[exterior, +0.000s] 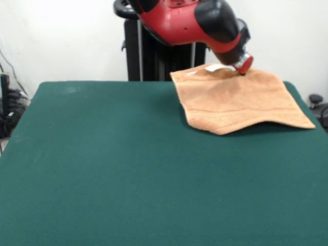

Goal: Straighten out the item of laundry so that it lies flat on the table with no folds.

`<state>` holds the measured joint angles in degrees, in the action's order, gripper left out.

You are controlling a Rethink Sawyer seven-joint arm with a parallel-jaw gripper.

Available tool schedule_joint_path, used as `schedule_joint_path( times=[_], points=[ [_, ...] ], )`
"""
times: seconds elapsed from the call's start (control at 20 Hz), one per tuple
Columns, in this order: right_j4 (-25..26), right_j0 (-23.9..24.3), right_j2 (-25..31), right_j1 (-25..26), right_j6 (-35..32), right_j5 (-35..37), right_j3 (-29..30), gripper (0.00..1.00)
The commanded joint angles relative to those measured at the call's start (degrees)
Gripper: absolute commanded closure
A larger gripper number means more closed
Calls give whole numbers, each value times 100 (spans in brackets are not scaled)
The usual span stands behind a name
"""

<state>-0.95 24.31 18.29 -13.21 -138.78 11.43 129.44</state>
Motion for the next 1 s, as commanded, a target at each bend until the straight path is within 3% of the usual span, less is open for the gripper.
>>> schedule_joint_path(
  times=[0.05,0.25,0.85,0.9,1.0],
  points=[
    [-617,-250,855,240,-1370,-875,-101,100],
    [-688,-290,907,467,-1380,-1101,-180,100],
    [-752,-354,759,320,-1274,-1079,-195,100],
    [-758,-381,720,284,-1280,-1079,-194,0],
    [-778,-460,649,199,-1289,-1043,-195,0]
  ],
)
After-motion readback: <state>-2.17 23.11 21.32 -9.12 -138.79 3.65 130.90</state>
